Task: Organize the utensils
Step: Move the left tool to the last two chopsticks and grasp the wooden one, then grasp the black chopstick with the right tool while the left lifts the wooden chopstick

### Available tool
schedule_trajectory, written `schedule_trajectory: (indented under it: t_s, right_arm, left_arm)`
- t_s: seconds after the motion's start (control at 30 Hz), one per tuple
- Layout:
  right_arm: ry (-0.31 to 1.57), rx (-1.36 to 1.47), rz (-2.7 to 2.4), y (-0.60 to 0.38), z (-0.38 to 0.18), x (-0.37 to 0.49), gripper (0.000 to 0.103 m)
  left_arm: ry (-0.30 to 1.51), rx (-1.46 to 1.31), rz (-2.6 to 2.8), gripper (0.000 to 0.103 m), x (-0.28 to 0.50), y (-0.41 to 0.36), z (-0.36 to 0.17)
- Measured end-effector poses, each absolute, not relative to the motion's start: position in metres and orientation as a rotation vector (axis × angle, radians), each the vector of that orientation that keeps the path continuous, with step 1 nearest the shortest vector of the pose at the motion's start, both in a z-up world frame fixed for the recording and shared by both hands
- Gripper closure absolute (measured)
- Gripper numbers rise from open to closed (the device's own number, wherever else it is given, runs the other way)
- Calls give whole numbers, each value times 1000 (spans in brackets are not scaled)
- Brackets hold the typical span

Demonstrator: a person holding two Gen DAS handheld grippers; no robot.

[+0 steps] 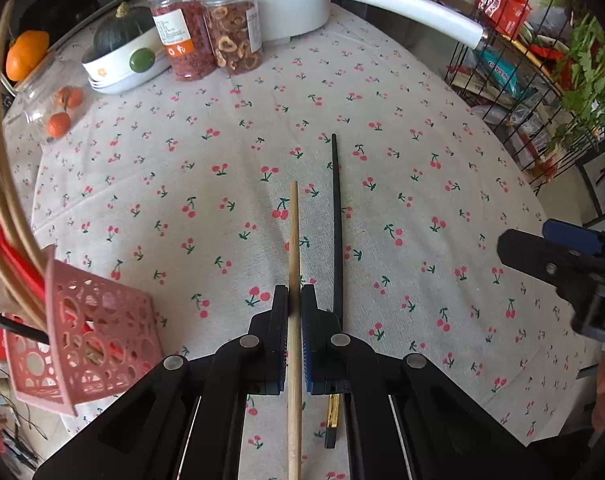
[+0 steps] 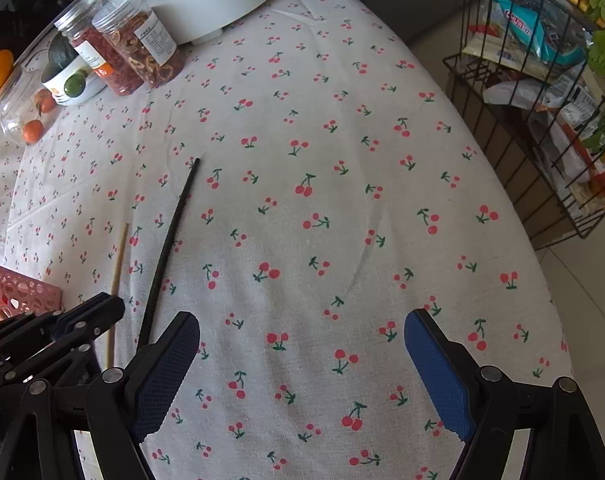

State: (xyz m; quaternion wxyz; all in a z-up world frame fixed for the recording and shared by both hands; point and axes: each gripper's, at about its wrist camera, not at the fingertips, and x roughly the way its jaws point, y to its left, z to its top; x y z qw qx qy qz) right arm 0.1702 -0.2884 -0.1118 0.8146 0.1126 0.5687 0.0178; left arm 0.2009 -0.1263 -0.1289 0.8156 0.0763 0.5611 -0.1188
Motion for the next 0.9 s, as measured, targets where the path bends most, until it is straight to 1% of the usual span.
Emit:
schedule_trajectory:
  t_s: [0.4, 0.6, 0.9]
  right_arm:
    - [1256, 196, 77, -247, -127, 173, 15]
    - [1259, 184, 73, -224, -138, 185, 15]
    - [1251, 202, 109, -190, -155, 217, 16]
  left_arm:
    - [1023, 53, -361, 97, 112, -47, -74]
    - [957, -51, -387, 97, 99, -8, -52]
    - [953, -143, -349, 97, 95, 45, -52]
